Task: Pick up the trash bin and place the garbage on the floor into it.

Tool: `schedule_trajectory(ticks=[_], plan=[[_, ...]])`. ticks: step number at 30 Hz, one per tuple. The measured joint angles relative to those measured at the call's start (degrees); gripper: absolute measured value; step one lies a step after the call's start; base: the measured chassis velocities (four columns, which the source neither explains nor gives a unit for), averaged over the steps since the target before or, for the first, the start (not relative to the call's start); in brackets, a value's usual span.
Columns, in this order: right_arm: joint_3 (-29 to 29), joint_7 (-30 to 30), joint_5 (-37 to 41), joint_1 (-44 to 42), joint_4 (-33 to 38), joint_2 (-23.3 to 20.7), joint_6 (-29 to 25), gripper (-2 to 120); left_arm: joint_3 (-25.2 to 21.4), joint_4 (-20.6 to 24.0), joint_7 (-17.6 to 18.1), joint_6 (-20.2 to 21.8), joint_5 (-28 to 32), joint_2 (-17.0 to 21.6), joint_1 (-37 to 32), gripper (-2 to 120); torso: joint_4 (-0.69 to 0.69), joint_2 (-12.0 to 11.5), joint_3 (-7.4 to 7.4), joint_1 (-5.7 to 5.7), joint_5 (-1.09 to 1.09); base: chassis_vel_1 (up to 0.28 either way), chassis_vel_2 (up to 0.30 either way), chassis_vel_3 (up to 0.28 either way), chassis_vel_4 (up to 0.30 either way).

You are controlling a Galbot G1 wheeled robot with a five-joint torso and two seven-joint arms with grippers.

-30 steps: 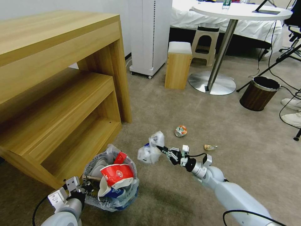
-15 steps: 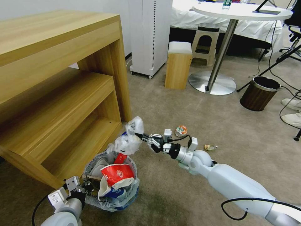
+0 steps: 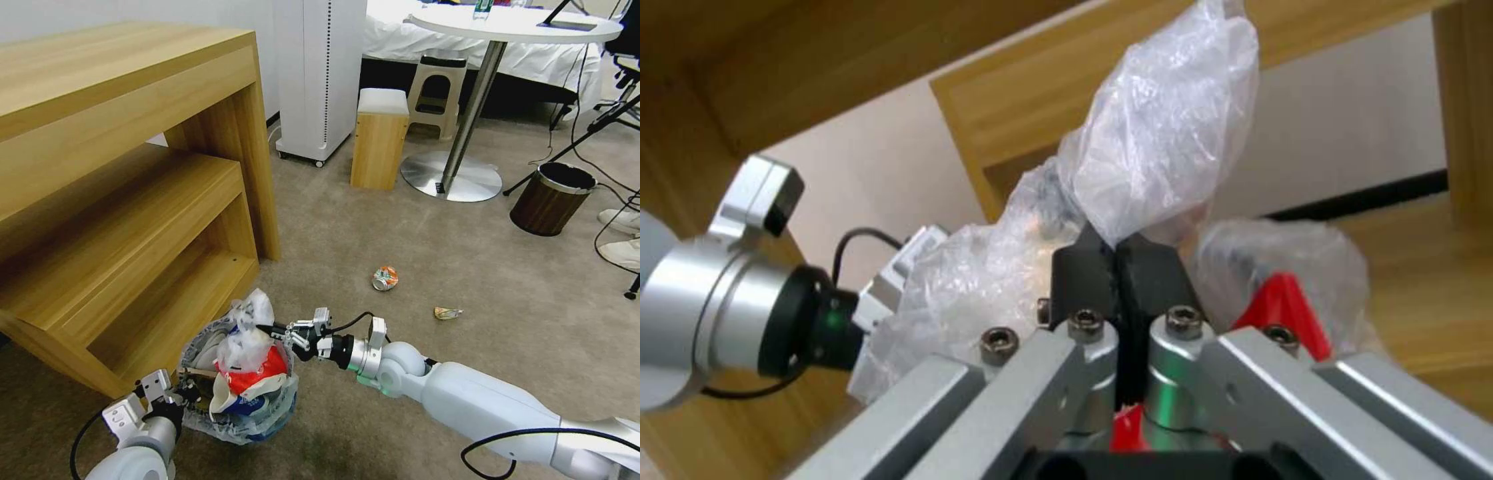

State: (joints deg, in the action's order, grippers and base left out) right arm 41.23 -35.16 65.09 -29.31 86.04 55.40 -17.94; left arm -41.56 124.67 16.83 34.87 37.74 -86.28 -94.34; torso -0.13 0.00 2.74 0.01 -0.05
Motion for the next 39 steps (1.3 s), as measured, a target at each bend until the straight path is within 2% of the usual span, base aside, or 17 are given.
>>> schedule_trajectory(ticks=[21,24,26,28,31,33,35,36,38,39], plan=[[0.6,5.3,-0.4,-1.4,-4.3,1.9,0.1,0,0.8,3.5,0.0,0.0,0.2,-0.3,-1.5,0,0.0,0.0,0.0,0.0,0.01,0.0,0.0,0.0,0.0],[0.5,6.1,-0.9,-1.3,-4.3,2.1,0.3,7,0.8,3.5,-0.1,0.0,0.2,-0.3,-1.7,0,0.0,0.0,0.0,0.0,0.01,0.0,0.0,0.0,0.0],[0.2,7.0,-1.5,-1.2,-4.2,2.2,0.6,18,0.9,3.5,-0.2,0.0,0.1,-0.4,-1.7,0,0.0,0.0,0.0,0.0,0.01,0.0,0.0,0.0,0.0],[0.0,7.0,-1.7,-1.3,-4.0,2.2,0.6,22,0.9,3.4,-0.2,0.0,0.1,-0.4,-1.7,0,0.0,0.0,0.0,0.0,0.01,0.0,0.0,0.0,0.0],[-0.6,8.9,-2.3,-1.0,-2.4,1.5,0.9,36,1.0,2.3,-0.3,0.0,-0.4,-0.2,-1.5,0,0.0,0.0,0.0,0.0,0.01,0.0,0.0,0.0,0.0],[-0.6,9.4,-2.5,-0.8,-2.1,1.3,1.0,38,1.1,2.2,-0.4,0.0,-0.6,-0.1,-1.5,0,0.0,0.0,0.0,0.0,0.01,0.0,0.0,0.0,0.0],[-0.6,9.9,-2.6,-0.5,-1.3,1.0,1.2,50,1.5,1.9,-0.6,0.0,-0.8,-0.1,-1.5,0,0.0,0.0,0.0,0.0,0.0,0.0,0.0,0.0,0.0],[-0.6,9.9,-2.6,-0.5,-1.3,1.0,1.2,50,1.5,1.9,-0.6,0.0,-0.8,-0.1,-1.5,0,0.0,0.0,0.0,0.0,0.0,0.0,0.0,0.0,0.0],[-0.2,11.1,-2.6,0.1,0.5,0.2,1.7,62,1.9,1.9,-0.7,0.0,-1.1,-0.2,-1.4,0,-0.01,0.0,0.0,0.0,0.01,0.0,0.0,0.0,0.0],[-0.2,11.1,-2.6,0.1,0.5,0.2,1.7,62,1.9,1.9,-0.7,0.0,-1.1,-0.2,-1.4,0,-0.01,0.0,0.0,0.0,0.01,0.0,0.0,0.0,0.0]])
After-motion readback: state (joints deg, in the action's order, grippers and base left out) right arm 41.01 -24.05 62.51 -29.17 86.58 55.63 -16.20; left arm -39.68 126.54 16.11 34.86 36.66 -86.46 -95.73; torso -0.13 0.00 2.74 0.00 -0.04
